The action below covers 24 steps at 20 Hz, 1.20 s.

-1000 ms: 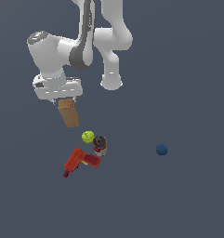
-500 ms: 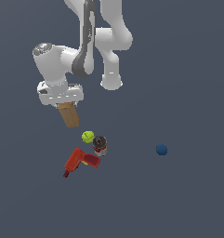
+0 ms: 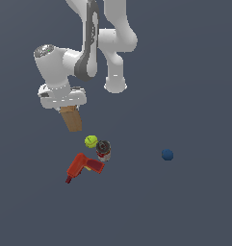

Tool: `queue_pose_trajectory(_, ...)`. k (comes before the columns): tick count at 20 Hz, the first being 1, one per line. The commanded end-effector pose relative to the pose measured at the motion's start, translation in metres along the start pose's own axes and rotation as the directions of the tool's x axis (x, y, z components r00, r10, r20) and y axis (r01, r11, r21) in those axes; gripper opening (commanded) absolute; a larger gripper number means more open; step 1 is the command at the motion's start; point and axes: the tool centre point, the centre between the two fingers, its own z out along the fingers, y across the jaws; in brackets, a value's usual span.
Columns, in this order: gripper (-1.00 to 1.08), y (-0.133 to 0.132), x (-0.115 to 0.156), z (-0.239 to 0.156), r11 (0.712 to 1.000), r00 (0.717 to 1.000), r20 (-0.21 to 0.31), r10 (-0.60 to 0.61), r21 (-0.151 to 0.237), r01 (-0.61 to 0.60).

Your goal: Pick up a designated object from a clutter of objects.

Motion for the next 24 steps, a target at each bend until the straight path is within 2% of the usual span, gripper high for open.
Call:
queue_pose_trajectory(1, -1.00, -0.001, 0.000, 0.001, 1.000, 1.000, 0.002, -0.001, 0.001, 0.001)
queue_pose_trajectory(12, -1.00, -0.012, 0.017, -0.018, 1.000, 1.000, 0.001, 0.000, -0.001, 0.000)
queue_pose_trajectory(17, -1.00, -0.028, 0.040, -0.042, 1.000, 1.000, 0.002, 0.001, -0.002, -0.001)
queue_pose_trajectory(24, -1.00, -0.060, 0.086, -0.089, 1.000, 1.000, 0.002, 0.001, -0.003, -0.001)
